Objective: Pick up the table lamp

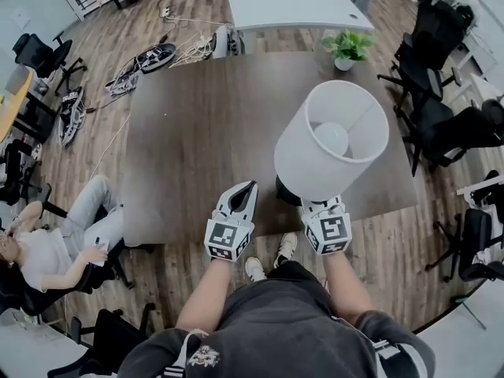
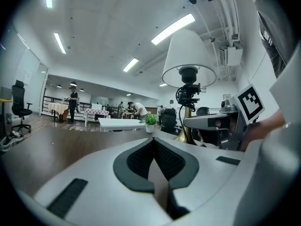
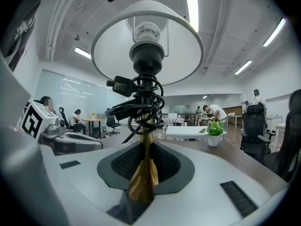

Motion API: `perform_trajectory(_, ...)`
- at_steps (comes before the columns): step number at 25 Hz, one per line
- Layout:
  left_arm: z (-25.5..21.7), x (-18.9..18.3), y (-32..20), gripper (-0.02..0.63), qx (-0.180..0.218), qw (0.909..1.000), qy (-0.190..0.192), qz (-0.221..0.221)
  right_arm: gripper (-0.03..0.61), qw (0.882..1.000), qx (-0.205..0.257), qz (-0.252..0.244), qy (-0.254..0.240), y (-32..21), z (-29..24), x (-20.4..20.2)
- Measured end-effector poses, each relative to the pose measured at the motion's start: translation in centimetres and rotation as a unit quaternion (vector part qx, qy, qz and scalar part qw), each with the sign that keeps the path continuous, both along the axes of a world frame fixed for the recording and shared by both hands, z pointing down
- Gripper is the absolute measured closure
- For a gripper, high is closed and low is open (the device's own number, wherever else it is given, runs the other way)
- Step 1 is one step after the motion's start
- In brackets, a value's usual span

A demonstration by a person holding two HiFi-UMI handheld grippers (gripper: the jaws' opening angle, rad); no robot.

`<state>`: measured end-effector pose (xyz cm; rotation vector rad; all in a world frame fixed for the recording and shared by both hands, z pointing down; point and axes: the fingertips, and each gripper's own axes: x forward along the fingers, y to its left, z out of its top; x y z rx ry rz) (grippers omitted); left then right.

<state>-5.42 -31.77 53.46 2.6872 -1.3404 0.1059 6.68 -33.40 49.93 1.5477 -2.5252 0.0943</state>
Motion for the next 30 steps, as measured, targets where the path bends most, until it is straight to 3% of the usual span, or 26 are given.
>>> perform_trajectory(13,-9.8,1.4,-2.2,0.606,0.048,0.9984,0.028,-0.005,0.48,0.999,0.03,-0.005,-0.016,-0.8,-10.8,1.3)
perform_trajectory(20,-12.5,2.8,-3.1,0.606,0.071,0.9969,0.034,0.006,0.48,0.999,0.048,-0.003,-0.023,-1.2,-13.3,2.0)
perform_trajectory(30,-12.9,3.4,-3.5,0.606,0.078,0.9964,0.033,0.01,0.48,0.998,0.052,0.003,-0.02,-1.6,-13.3,2.7)
